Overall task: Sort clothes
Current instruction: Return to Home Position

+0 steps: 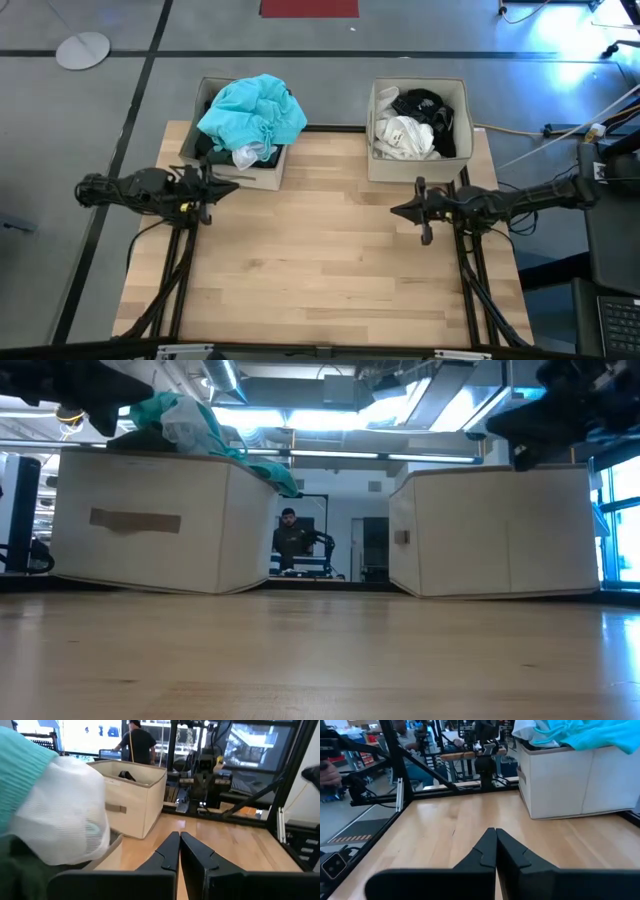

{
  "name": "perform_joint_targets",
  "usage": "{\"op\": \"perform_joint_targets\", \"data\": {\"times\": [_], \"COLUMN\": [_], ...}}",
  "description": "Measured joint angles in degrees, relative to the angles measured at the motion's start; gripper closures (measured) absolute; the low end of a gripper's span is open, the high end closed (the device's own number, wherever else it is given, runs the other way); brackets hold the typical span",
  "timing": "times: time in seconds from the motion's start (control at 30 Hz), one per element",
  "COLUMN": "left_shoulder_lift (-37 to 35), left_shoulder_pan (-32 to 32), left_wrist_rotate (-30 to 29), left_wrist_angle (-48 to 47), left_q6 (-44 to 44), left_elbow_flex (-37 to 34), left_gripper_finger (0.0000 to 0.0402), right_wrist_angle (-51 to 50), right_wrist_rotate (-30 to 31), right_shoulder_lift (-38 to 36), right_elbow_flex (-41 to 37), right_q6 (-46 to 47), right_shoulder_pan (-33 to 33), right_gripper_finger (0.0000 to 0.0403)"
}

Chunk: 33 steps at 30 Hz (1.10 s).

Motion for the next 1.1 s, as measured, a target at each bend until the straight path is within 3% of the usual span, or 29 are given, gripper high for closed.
{"op": "perform_joint_targets", "data": {"times": [0.23,0.5,0.93,1.1], "left_shoulder_lift": [-5.0,-5.3,-5.4,-5.4], "left_shoulder_pan": [0.0,0.0,-0.1,-0.1], "left_wrist_rotate": [0.0,-0.1,0.2,6.5], "left_wrist_angle": [-3.0,2.8,8.1,16.3], "left_q6": [-2.0,-2.5,-3.0,0.4], "left_elbow_flex": [-1.3,-8.3,-13.5,-17.2], "left_gripper_finger": [0.0397,0.0396,0.0396,0.0396], "right_wrist_angle": [-0.2,-0.5,-7.1,-7.6], "right_wrist_rotate": [0.0,0.4,-0.1,-0.6], "right_shoulder_lift": [-10.0,-19.0,-24.6,-26.6], "right_elbow_flex": [-5.7,-11.5,-11.8,-11.8], "right_q6": [0.4,2.6,3.0,1.5], "right_shoulder_pan": [0.0,0.0,0.0,0.0], "right_gripper_finger": [0.0399,0.0399,0.0398,0.0398]}}
